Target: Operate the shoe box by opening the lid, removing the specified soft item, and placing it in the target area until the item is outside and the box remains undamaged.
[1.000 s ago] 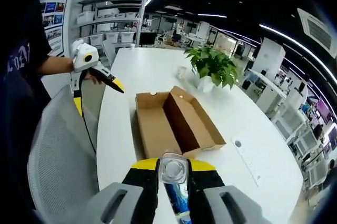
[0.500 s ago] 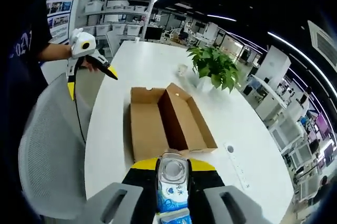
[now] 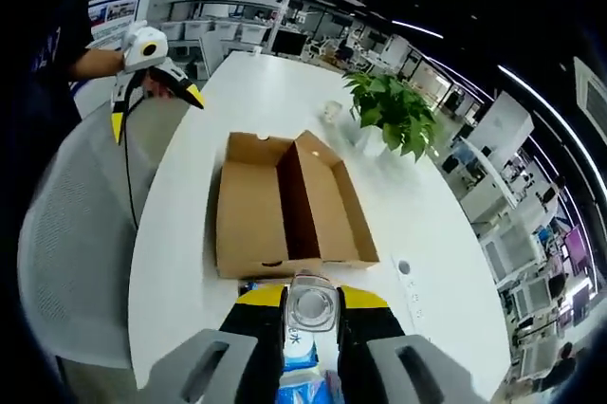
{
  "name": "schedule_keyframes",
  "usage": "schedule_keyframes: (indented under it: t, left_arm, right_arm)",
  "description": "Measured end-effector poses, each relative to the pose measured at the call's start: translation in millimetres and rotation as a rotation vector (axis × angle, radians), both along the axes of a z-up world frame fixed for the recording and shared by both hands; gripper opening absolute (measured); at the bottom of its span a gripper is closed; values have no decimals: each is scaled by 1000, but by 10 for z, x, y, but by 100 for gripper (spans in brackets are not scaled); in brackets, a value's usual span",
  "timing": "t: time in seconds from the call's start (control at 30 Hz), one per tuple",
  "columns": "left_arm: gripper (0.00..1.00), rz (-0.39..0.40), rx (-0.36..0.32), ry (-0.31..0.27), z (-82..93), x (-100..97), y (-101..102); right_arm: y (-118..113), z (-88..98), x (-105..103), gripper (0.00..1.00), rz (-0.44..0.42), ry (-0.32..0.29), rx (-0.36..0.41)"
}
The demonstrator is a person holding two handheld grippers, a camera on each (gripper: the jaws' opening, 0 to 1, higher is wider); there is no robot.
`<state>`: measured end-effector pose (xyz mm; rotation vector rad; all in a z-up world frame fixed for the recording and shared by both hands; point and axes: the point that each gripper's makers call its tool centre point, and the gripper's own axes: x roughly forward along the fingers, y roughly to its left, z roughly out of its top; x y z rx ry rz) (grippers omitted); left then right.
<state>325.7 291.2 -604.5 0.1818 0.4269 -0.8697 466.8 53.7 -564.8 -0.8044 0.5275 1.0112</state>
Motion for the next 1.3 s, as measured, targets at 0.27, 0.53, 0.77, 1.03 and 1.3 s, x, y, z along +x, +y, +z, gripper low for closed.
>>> schedule_keyframes:
  t: [0.27, 0.53, 0.77, 1.03, 1.3]
  left_arm:
    - [97, 14, -5, 4, 1, -28, 33]
    - [97, 30, -5, 7, -8, -44, 69]
    - [97, 42, -5, 7, -11, -47, 100]
    - [96, 57, 2, 13, -39, -42, 130]
    - [95, 65, 7, 20, -65, -49, 139]
  right_arm:
    - [-27, -76, 118, 15, 29, -5, -48]
    - [-50, -192, 222, 15, 63, 3, -102]
    - [-98, -303, 299, 15, 83, 12, -144]
    - [-164, -475, 367, 16, 121, 12, -212]
    - [-204, -624, 441, 16, 146, 15, -262]
